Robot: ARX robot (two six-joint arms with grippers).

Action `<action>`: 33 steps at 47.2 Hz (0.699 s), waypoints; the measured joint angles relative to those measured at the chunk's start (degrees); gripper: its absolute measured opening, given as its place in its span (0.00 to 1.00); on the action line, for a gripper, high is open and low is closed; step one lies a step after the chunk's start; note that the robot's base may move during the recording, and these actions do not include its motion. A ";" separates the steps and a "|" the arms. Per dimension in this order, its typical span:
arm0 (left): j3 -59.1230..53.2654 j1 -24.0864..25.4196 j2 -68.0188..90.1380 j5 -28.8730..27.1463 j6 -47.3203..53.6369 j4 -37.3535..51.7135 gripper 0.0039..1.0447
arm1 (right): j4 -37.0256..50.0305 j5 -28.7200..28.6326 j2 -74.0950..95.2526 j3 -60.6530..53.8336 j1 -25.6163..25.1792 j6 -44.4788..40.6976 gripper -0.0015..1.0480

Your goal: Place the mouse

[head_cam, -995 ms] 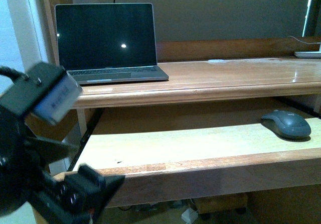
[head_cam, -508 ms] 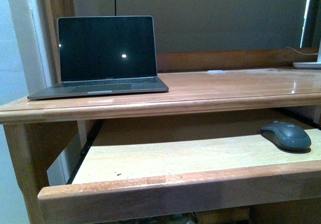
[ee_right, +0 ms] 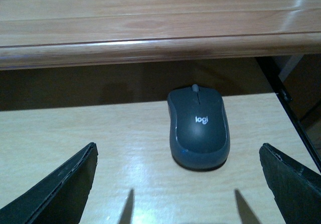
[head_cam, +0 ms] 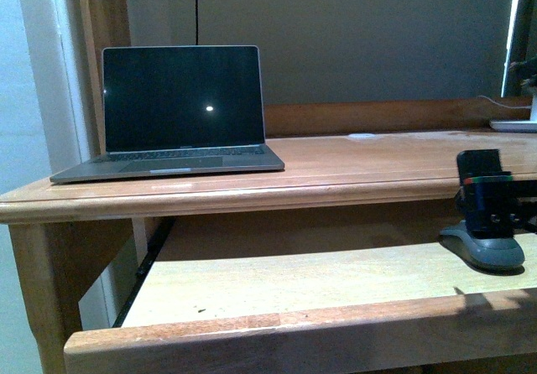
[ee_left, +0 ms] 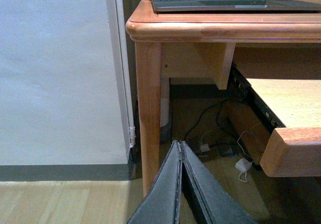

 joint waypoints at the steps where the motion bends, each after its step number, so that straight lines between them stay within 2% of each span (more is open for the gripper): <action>1: -0.11 0.48 -0.98 0.87 0.00 -0.74 0.02 | -0.72 0.42 1.42 1.55 0.00 -0.28 0.93; 4: -0.42 2.99 -3.61 4.31 0.00 -2.86 0.02 | -2.40 1.73 4.55 5.14 -0.11 -0.83 0.93; 8: -0.72 4.94 -7.17 4.76 0.00 -5.99 0.02 | -4.85 3.37 8.52 9.66 -0.39 -1.99 0.93; 17: -1.57 5.16 -15.74 5.22 0.00 -13.49 0.02 | -9.88 4.28 15.10 14.99 -0.57 -3.72 0.93; 33: -1.70 5.20 -25.31 5.22 0.00 -22.45 0.02 | -11.47 4.33 21.51 18.43 -1.27 -4.79 0.93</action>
